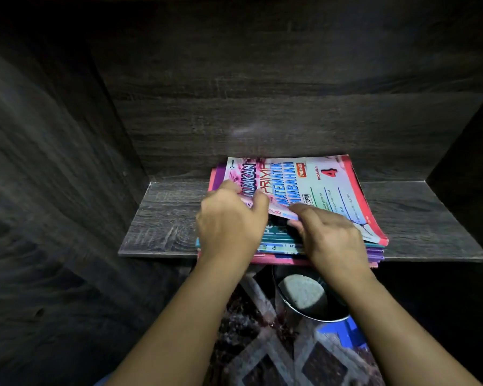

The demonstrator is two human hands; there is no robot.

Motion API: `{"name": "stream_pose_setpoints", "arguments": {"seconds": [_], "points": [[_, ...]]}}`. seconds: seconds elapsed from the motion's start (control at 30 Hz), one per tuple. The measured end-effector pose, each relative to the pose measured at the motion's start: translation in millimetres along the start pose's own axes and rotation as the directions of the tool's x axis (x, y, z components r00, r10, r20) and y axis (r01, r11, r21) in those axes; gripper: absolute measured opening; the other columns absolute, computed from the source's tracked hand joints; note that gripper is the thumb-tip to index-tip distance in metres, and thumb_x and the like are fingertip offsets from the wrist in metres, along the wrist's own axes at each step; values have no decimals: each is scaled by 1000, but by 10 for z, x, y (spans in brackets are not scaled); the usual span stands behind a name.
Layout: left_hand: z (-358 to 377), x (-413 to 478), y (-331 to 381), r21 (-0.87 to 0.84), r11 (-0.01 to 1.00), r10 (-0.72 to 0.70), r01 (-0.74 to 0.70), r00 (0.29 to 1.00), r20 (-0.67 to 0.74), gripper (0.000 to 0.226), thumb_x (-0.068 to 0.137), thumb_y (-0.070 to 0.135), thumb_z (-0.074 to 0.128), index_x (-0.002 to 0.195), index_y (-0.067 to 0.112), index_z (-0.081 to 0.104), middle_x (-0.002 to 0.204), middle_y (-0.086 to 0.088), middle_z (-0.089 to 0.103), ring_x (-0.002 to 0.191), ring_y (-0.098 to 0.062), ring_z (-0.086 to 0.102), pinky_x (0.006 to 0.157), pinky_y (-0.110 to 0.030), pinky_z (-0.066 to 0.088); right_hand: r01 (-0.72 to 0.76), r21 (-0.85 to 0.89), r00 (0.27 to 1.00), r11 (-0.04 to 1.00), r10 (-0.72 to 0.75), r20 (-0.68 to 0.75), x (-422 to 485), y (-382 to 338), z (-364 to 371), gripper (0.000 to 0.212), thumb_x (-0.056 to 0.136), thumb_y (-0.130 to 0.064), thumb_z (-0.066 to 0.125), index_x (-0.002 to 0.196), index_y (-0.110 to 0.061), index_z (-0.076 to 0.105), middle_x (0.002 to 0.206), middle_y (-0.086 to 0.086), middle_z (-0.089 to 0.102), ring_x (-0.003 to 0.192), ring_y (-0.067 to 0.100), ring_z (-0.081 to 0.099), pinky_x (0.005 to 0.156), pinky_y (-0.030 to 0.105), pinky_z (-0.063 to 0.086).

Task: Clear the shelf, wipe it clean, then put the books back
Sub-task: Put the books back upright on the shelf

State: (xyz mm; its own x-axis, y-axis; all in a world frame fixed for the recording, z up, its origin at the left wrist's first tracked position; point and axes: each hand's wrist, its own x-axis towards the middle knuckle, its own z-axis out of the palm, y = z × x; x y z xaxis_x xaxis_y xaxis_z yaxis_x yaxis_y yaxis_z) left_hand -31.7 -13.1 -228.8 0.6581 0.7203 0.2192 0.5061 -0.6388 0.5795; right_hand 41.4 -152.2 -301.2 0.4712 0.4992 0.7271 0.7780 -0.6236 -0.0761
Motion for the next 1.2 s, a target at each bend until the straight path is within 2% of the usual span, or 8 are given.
{"name": "stream_pose_setpoints", "arguments": {"seconds": [0.13, 0.37, 0.5, 0.6, 0.8, 1.0, 1.1, 1.2], "points": [[-269, 373, -105, -258, 926, -247, 275, 959, 136, 32, 64, 42, 76, 80, 15, 75, 80, -4, 74, 85, -22, 71, 83, -33, 57, -61, 115, 994, 991, 70, -79, 0, -338, 33, 34, 92, -32, 51, 103, -8, 72, 94, 5, 74, 79, 23, 70, 69, 32, 52], [-891, 270, -12, -39, 999, -27, 20, 984, -178, 21, 86, 15, 59, 101, 11, 73, 100, -16, 70, 98, -34, 65, 87, -36, 52, -77, 357, 994, 931, 41, 106, 122, -656, -36, 42, 96, -38, 44, 129, -15, 58, 124, 4, 65, 116, 21, 58, 98, 37, 45], [-1441, 386, -28, 96, 987, 150, -127, 944, -295, 28, 82, 7, 56, 103, 15, 73, 97, -18, 70, 95, -39, 65, 87, -40, 52, -145, 81, 907, 986, 99, 410, -17, -564, 16, 71, 85, -67, 39, 142, -25, 46, 138, 7, 55, 127, 28, 51, 105, 47, 38], [-1740, 480, -95, 291, 944, 256, -154, 901, -351, 37, 81, 3, 49, 108, 15, 71, 98, -23, 68, 96, -47, 62, 87, -46, 51, -117, -30, 833, 993, 114, 542, -104, -518, 83, 76, 79, -71, 37, 134, -24, 56, 133, 13, 59, 122, 36, 55, 101, 53, 41], [-1823, 606, -456, 505, 856, 326, -112, 874, -359, 24, 88, -1, 46, 107, 3, 60, 99, -25, 59, 86, -51, 59, 76, -52, 49, -103, -91, 819, 991, 136, 557, -62, -575, 98, 64, 79, -61, 40, 127, -24, 62, 128, 11, 63, 118, 37, 58, 96, 53, 44], [-1516, 702, -891, 511, 841, 341, -180, 908, -242, 45, 93, 8, 46, 138, 10, 49, 145, -16, 44, 113, -48, 53, 96, -51, 44, -76, -108, 823, 991, 124, 554, -39, -547, 145, 65, 78, -63, 45, 128, -25, 62, 127, 11, 63, 116, 37, 59, 94, 53, 45], [-1448, 841, -987, 550, 820, 353, -159, 897, -267, 43, 93, 1, 45, 136, -1, 47, 135, -23, 48, 109, -48, 48, 91, -54, 43, -83, -102, 811, 991, 127, 572, -26, -519, 158, 70, 79, -66, 35, 128, -25, 62, 126, 11, 64, 116, 36, 59, 93, 52, 46], [-1384, 876, -977, 731, 682, 342, -33, 898, -278, 48, 95, 15, 47, 140, -3, 39, 126, -21, 50, 111, -41, 39, 88, -50, 37, -86, -92, 802, 992, 123, 585, -20, -508, 168, 72, 79, -68, 34, 130, -25, 61, 128, 11, 63, 117, 35, 59, 94, 52, 45]]}}
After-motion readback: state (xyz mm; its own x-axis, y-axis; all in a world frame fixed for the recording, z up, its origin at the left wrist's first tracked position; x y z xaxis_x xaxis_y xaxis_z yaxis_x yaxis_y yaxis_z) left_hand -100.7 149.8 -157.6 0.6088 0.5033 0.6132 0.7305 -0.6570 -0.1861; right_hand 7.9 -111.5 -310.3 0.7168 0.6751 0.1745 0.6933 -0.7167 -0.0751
